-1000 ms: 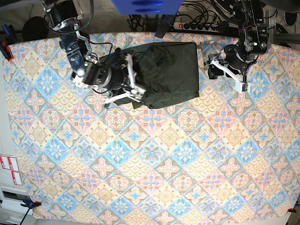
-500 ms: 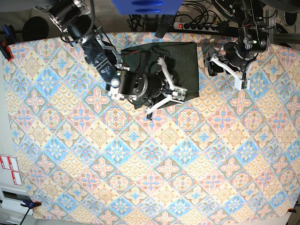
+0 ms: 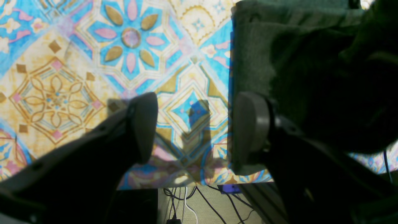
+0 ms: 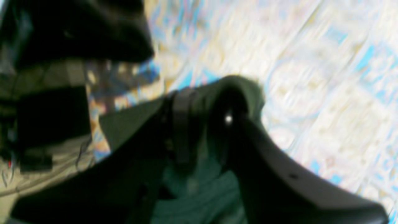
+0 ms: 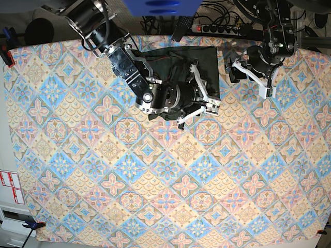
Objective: Fold the T-shirt properly
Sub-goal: 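Lay the folded end onto the shirt's middle with the right gripper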
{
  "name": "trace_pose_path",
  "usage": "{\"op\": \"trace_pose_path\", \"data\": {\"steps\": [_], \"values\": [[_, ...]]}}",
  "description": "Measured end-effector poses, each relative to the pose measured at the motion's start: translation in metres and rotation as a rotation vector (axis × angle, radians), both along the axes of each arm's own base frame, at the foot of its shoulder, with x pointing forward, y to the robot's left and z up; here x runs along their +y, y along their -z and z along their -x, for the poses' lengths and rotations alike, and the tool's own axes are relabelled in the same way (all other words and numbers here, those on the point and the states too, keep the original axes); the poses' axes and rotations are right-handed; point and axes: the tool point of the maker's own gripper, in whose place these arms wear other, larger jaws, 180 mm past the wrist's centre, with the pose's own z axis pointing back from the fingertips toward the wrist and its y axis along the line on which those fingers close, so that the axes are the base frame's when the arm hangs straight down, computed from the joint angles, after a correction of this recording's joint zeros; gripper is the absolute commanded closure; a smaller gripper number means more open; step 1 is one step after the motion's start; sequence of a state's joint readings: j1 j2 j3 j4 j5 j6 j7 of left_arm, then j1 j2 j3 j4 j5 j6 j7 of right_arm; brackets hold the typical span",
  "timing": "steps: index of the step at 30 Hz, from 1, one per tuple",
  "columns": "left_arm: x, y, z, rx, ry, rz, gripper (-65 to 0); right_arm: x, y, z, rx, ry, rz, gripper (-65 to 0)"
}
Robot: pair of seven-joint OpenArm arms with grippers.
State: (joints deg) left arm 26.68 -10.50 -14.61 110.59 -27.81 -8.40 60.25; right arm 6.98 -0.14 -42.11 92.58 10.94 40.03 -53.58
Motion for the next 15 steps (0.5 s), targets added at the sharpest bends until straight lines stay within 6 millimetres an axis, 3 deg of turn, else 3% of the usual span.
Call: {"op": "trace_pose_path", "data": {"steps": [4, 7, 11, 13, 15], "values": [[0.000, 0.000, 0.000, -0.001, 0.000, 0.001, -40.1, 0.001, -0.003, -0.002, -0.003, 0.010, -0.027, -15.5], [0.000, 0.000, 0.000, 0.001, 0.000, 0.000, -40.1, -0.010, -0.008, -0.017, 0.004, 0.076, -0.057, -15.7], [-0.001, 0.000, 0.000, 0.000, 0.002, 0.003, -40.1, -0.042, -0.017, -0.049, -0.038, 0.201, -0.059, -15.7], [-0.002, 0.000, 0.000, 0.000, 0.004, 0.004, -40.1, -0.059, -0.010, -0.049, -0.032, 0.228, -0.039, -15.9], [-0.001, 0.000, 0.000, 0.001, 0.004, 0.000, -40.1, -0.075, 0.009, -0.034, 0.009, 0.240, 0.012, -16.0]]}}
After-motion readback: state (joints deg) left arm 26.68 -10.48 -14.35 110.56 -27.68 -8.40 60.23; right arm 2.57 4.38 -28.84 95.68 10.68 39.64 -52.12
